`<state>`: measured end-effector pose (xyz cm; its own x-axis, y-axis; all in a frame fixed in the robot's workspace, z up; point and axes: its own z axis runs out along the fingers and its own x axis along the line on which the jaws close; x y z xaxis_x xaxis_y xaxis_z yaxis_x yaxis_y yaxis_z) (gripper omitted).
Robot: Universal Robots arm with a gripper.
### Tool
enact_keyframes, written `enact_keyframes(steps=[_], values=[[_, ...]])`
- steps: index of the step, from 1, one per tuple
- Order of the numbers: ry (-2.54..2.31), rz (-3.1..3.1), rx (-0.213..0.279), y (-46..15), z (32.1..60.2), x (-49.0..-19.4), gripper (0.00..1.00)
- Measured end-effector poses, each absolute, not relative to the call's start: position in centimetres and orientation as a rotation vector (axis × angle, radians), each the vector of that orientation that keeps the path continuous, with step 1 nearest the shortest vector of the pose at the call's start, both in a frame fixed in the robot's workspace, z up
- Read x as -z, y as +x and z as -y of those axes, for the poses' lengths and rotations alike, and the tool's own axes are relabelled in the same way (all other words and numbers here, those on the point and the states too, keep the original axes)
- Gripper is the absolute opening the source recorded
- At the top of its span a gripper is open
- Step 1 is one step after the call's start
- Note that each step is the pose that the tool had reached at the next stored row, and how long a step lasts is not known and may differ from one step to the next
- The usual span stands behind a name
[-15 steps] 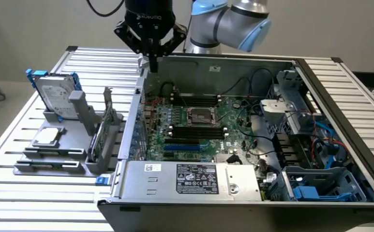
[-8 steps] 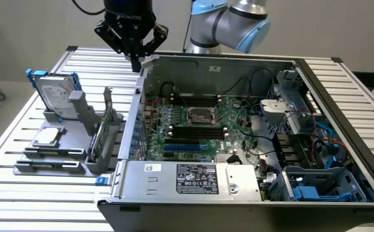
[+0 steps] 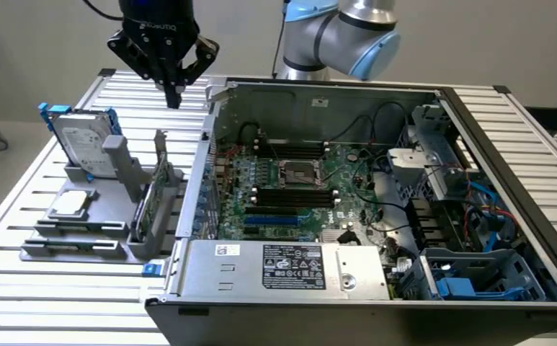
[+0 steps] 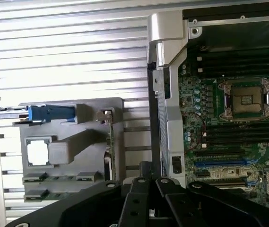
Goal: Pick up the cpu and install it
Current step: 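Reach for the cpu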
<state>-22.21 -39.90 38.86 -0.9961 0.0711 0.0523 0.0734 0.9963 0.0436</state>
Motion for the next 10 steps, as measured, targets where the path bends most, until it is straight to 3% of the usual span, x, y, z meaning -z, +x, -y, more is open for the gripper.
enact_keyframes(steps=[10], values=[[-0.112,3.085,0.064,-26.7,39.9,-38.4,0.11]])
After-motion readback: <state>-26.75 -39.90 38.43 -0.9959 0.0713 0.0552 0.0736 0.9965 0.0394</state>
